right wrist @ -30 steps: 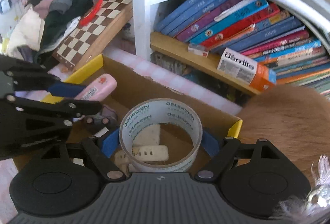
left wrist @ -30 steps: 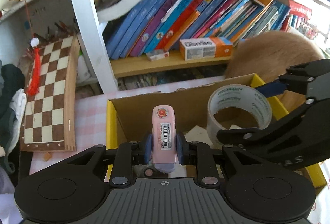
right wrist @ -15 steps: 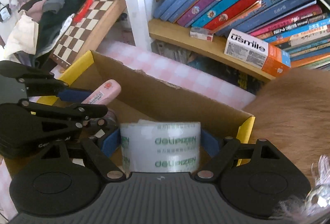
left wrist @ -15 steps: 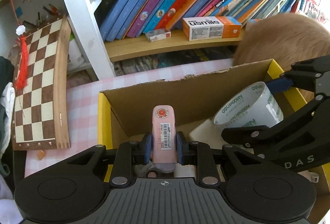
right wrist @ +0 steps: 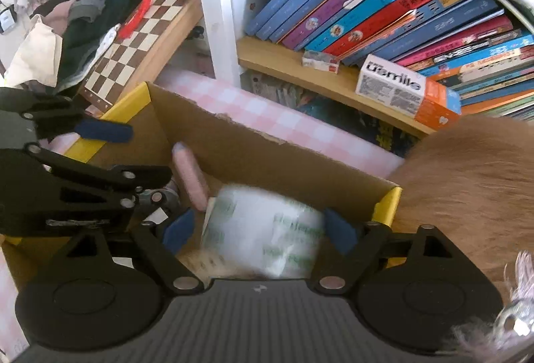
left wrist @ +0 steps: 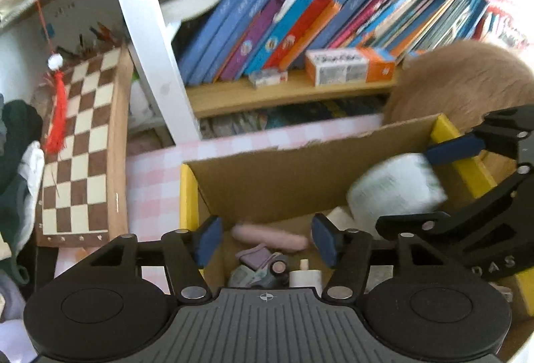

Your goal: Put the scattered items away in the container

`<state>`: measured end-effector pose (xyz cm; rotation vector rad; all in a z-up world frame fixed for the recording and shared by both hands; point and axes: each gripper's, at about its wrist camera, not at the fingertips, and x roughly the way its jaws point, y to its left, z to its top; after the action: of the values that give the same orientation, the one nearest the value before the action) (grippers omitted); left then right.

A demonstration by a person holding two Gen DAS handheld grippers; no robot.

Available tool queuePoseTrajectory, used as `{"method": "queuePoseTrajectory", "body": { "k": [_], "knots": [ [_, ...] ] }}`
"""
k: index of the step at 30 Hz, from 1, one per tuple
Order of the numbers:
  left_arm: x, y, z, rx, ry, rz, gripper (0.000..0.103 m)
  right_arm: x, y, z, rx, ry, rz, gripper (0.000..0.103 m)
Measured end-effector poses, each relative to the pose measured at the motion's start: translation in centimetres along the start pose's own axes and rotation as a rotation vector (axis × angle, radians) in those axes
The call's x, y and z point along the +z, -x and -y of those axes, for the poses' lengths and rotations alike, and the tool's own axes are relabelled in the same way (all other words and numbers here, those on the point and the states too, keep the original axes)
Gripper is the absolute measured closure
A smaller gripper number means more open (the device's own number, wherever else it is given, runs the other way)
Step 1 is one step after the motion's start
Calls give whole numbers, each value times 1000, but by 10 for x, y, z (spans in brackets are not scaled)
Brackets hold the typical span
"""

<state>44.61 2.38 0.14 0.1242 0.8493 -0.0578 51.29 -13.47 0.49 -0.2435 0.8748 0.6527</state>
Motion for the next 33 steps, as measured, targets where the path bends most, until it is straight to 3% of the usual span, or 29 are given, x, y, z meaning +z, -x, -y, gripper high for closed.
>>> {"method": "queuePoseTrajectory", "body": {
  "k": [7,12,17,26,33],
  "knots": [
    [-10,56,-1,61,40,143,31,-4,35,-12,-16,-11,71,12],
    [-24,102,2,62,72,254,17,-11,72,-29,-63,-8,136,12],
    [-45,145,7,88,78,327,13,-26,111,-52,-86,-6,211,12],
    [-102,213,6,106,134,421,4,-86,185,-93,-157,-63,350,12],
    [-157,248,22,94,128,419,3,-145,224,-126,-223,-103,395,12]
  ]
}}
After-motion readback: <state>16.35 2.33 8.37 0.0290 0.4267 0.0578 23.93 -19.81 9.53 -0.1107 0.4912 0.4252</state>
